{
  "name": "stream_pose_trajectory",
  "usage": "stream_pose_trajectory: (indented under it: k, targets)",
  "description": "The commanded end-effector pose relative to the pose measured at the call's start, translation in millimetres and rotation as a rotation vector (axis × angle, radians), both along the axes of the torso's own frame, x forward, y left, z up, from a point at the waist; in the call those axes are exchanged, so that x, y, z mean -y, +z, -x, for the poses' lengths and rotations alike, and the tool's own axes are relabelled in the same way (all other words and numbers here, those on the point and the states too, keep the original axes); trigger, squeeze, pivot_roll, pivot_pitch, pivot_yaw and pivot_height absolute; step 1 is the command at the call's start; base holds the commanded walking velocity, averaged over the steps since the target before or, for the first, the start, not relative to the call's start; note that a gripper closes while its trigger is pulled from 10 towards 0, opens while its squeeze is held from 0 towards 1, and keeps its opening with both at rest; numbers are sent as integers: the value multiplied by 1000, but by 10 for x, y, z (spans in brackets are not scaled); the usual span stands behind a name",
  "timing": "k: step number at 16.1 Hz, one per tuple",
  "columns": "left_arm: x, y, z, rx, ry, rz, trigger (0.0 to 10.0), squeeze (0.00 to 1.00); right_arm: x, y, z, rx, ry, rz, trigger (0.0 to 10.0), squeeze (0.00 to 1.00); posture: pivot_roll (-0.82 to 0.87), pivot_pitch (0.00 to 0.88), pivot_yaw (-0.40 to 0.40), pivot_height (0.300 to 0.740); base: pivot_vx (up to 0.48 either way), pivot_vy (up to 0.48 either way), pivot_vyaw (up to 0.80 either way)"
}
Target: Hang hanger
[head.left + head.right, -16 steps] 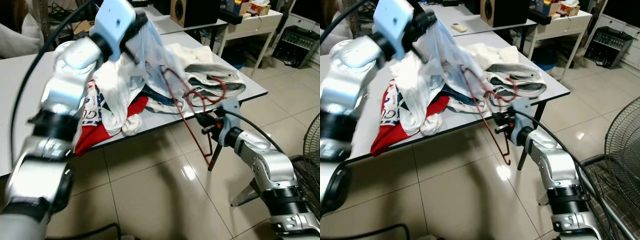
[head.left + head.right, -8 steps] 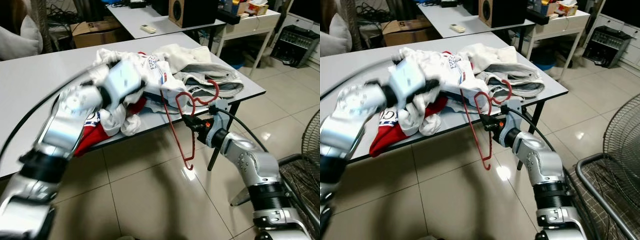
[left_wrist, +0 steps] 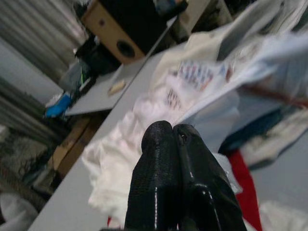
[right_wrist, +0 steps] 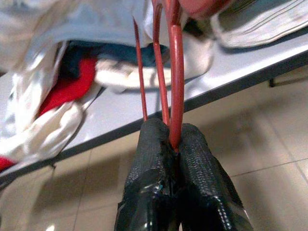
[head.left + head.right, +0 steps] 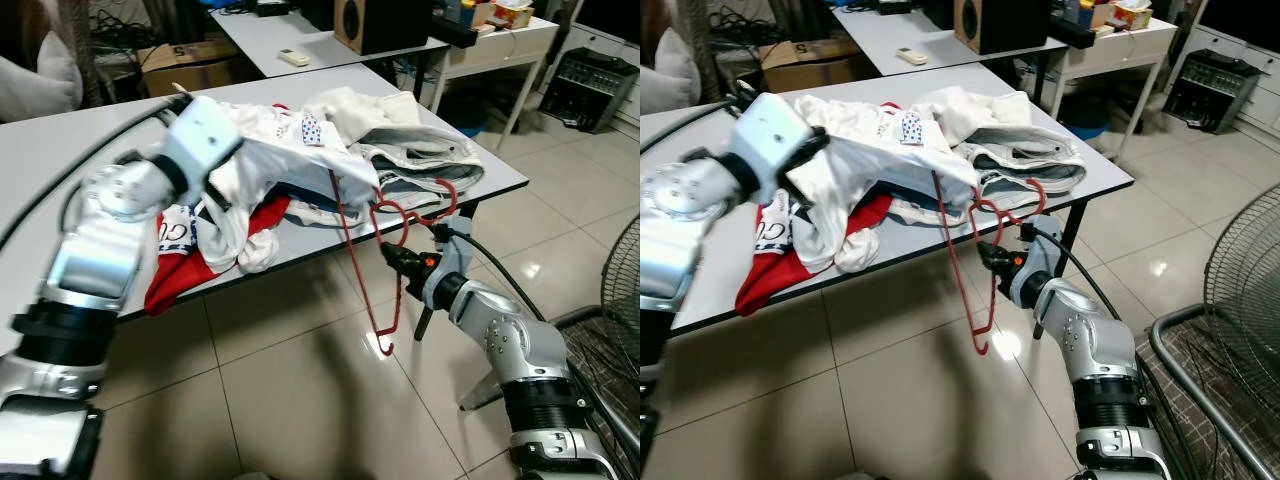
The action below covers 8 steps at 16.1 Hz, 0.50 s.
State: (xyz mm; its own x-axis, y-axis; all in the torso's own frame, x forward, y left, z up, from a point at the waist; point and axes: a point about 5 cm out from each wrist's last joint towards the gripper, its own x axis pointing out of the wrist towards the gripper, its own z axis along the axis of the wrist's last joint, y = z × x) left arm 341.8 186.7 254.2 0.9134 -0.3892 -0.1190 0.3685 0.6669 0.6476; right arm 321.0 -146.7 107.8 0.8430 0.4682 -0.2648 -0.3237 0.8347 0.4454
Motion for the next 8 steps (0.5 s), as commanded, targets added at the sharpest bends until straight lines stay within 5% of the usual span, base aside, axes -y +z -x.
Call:
stream_pose_trajectory:
  k: [1, 4, 5, 6, 8]
  targets:
    - [-122, 33, 11, 13, 53, -2, 0, 0, 97, 48, -39, 33, -69, -4, 10000, 0, -95, 0, 54, 740, 0, 0, 0]
    - [-308, 361, -38, 201, 186, 93, 0, 0, 194, 364, -144, 201, -133, -33, 10000, 0, -93, 0, 53, 740, 0, 0, 0]
    - [-461, 628, -47, 336, 275, 190, 0, 0, 247, 645, -187, 322, -171, -114, 10000, 0, -94, 0, 53, 740, 0, 0, 0]
    - [-531, 693, -41, 371, 312, 233, 0, 0, 244, 691, -185, 338, -159, -117, 10000, 0, -99, 0, 57, 740, 0, 0, 0]
    - [-694, 729, -31, 387, 386, 294, 0, 0, 179, 719, -134, 396, -70, -1, 10000, 0, -98, 0, 53, 740, 0, 0, 0]
